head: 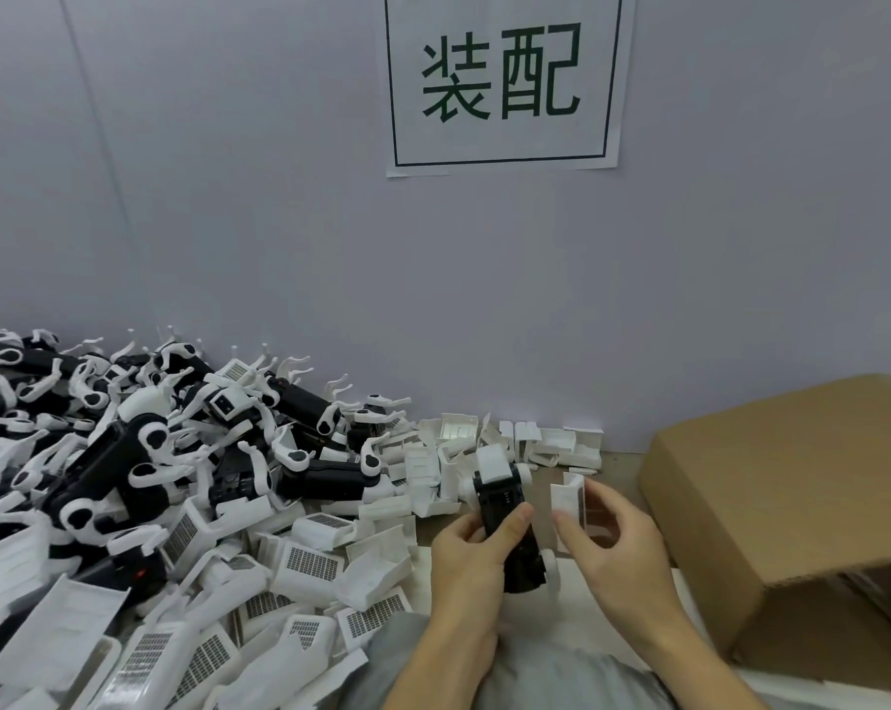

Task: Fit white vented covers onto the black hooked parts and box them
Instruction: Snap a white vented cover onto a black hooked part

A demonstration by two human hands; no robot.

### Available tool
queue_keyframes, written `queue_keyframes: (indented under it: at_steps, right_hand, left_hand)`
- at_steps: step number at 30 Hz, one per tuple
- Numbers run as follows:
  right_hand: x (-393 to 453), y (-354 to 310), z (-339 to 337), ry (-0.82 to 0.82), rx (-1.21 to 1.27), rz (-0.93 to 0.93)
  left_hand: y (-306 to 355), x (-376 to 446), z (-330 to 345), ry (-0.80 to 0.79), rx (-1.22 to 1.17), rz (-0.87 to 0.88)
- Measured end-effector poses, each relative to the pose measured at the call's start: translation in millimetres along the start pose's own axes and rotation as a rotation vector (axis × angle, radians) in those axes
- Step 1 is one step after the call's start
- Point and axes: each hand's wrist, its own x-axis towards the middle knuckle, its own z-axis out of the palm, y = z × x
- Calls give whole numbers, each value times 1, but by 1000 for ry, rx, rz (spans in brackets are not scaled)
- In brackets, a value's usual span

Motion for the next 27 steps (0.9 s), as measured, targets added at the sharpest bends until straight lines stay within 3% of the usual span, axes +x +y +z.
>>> queue_keyframes:
  at_steps: [8, 13, 17, 21, 27]
  right_hand:
    - [-5, -5, 9, -49, -162, -119]
    - [-5, -7, 12, 45, -251, -175]
    - [-6, -11, 13, 91, -314, -205]
    - [-4, -10, 13, 126, -289, -194]
    - [-5, -9, 13, 64, -245, -137]
  left_hand:
    - [-1, -2, 5, -110, 50, 122]
    - [-2, -5, 9, -161, 142, 229]
    - [-1, -3, 10, -120, 75, 207]
    - [0, -2, 10, -84, 5, 152]
    - [0, -8, 14, -187, 133, 242]
